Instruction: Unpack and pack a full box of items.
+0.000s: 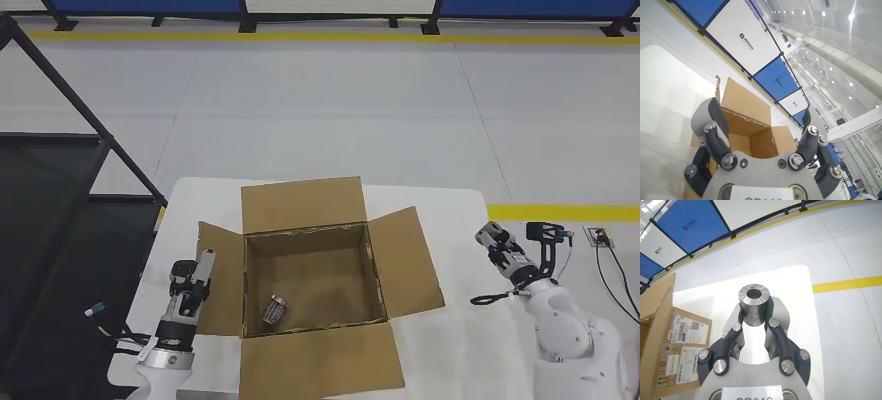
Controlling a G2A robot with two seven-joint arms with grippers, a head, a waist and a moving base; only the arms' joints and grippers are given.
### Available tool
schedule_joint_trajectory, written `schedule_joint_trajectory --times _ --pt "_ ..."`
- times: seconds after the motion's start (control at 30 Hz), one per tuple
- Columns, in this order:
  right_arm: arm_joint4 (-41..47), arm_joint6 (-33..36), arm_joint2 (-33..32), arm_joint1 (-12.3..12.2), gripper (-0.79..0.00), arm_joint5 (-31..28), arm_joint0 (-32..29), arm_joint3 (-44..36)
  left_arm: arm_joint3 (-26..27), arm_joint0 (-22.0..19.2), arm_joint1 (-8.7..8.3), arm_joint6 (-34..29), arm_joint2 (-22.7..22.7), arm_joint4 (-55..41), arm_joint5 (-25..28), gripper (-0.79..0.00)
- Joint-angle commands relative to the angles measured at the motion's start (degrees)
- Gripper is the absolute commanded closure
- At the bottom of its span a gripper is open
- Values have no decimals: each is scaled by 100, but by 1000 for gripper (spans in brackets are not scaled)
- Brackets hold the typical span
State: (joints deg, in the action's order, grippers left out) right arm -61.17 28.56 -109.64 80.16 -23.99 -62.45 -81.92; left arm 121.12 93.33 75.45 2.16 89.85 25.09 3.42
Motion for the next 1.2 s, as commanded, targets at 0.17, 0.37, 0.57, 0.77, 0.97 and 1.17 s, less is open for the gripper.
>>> schedule_joint_trajectory --times 0.17,0.37,0.57,0.77,0.97,1.17 --pt "-1340 -1713 -185 -224 0 -925 -158 904 73 -30 6 -69 -108 144 -94 -785" --pt "-1984 -2573 -435 -478 0 -2013 -126 1780 99 -127 16 -138 -270 321 -248 -785" --pt "-2498 -3027 -369 -671 0 -2723 -32 2246 90 -192 26 -149 -362 408 -342 -785" --pt "-3055 -3259 -43 -775 0 -2788 21 2339 101 -216 34 -136 -403 443 -402 -785" --pt "-3401 -3287 324 -822 0 -2521 85 2408 179 -191 37 -118 -353 468 -456 -785" --pt "-3381 -3199 494 -869 -219 -2386 133 2472 182 -198 41 -118 -332 460 -474 -785"
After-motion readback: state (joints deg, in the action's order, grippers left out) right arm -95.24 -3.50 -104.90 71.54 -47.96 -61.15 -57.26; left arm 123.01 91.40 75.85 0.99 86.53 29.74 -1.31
